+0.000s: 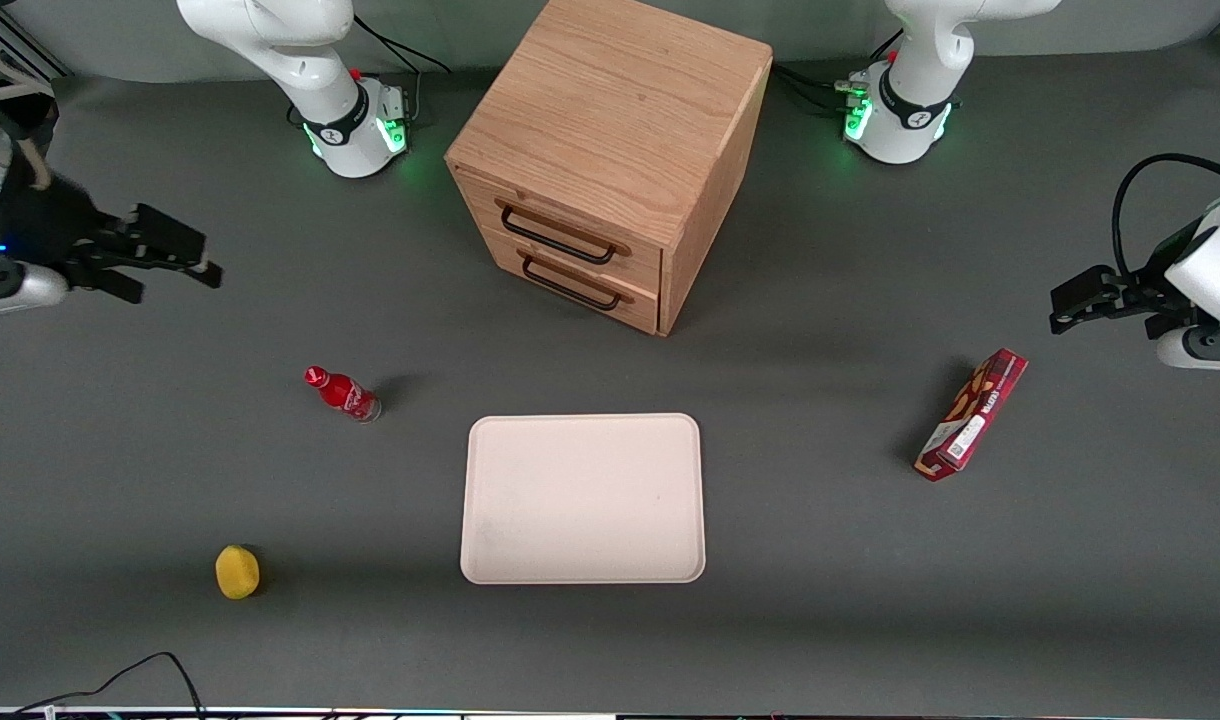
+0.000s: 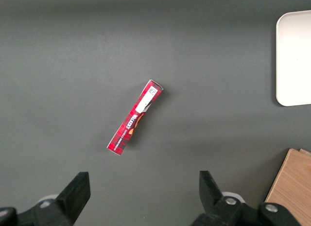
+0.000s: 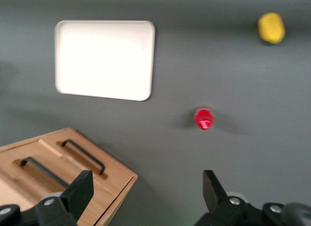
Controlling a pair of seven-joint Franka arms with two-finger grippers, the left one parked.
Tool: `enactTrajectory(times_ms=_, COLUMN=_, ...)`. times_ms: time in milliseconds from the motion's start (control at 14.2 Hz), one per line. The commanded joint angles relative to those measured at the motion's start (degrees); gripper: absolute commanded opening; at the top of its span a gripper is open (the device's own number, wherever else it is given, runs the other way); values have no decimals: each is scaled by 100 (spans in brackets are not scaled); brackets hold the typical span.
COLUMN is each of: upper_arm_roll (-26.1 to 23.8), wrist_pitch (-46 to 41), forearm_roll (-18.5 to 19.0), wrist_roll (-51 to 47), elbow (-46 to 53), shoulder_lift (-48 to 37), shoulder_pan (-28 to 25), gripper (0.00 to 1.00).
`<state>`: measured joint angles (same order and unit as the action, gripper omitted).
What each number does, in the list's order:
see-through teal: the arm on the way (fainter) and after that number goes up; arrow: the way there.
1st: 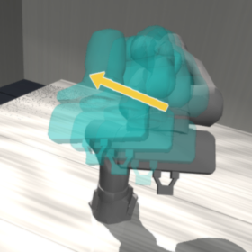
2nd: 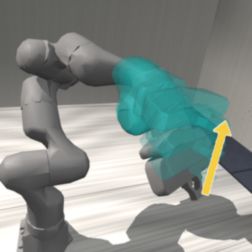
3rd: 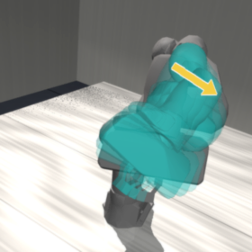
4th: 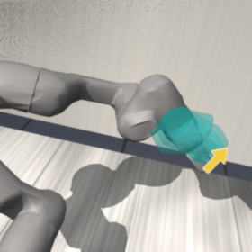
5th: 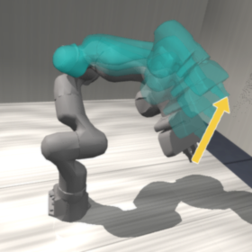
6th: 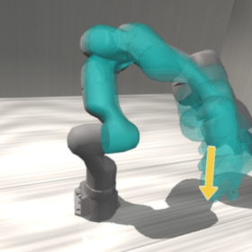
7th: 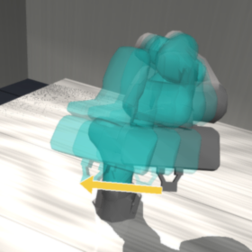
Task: Open upper drawer
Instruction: 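Move the right gripper toward the upper drawer's black handle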
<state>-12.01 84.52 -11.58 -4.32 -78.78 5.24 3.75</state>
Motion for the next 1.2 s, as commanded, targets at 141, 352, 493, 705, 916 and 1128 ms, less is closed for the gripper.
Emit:
enactTrajectory(times_ms=141, upper_arm_roll=-371, wrist_pitch=336, forearm_roll=-161, wrist_roll=195, elbow=-216, shoulder_lift=188, shoulder_pan=-445, gripper=100)
enactTrajectory(times_ms=352, upper_arm_roll=-889, wrist_pitch=784, forearm_roll=-143, wrist_roll=326, elbow=-611, shoulder_lift=161, shoulder_pan=-490, gripper=100)
enactTrajectory(times_ms=493, upper_arm_roll=-1180, wrist_pitch=1118, forearm_roll=-143, wrist_roll=651, elbow=-970, shoulder_lift=118, shoulder_pan=-490, gripper=100)
enactTrajectory(times_ms=705, upper_arm_roll=-1427, wrist_pitch=1557, forearm_roll=-143, wrist_roll=1300, elbow=-1489, shoulder_lift=118, shoulder_pan=-507, gripper=100)
enactTrajectory(times_ms=916, upper_arm_roll=-1735, wrist_pitch=1884, forearm_roll=-143, wrist_roll=1609, elbow=-1799, shoulder_lift=187, shoulder_pan=-498, gripper=100)
enactTrajectory(times_ms=1128, upper_arm_roll=-1893, wrist_pitch=2261, forearm_roll=-143, wrist_roll=1672, elbow=-2149, shoulder_lift=276, shoulder_pan=-612, gripper=100)
